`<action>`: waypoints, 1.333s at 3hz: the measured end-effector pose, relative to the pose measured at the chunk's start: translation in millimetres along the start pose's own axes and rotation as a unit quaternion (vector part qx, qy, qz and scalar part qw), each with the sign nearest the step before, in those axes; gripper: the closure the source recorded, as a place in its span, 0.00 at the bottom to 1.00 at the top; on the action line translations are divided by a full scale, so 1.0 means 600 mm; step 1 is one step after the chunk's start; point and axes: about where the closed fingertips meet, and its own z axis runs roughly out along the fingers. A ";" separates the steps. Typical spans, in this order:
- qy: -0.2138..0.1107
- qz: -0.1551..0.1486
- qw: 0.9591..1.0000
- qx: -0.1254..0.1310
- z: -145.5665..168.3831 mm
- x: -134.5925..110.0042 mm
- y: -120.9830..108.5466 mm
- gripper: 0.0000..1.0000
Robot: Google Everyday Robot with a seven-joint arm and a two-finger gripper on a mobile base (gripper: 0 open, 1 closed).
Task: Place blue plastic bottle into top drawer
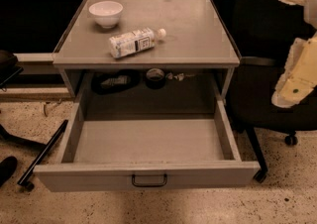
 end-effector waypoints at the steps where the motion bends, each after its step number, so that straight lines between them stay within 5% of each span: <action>1: 0.000 0.000 1.000 0.000 0.000 0.000 0.000 0.00; 2: -0.012 -0.011 1.000 -0.003 0.019 -0.020 0.001 0.00; 3: -0.051 -0.054 0.997 -0.031 0.113 -0.105 -0.014 0.00; 4: -0.102 -0.106 0.986 -0.079 0.232 -0.220 -0.026 0.00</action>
Offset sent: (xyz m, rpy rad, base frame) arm 0.0203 0.0251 -0.0293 0.0324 0.0224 0.0641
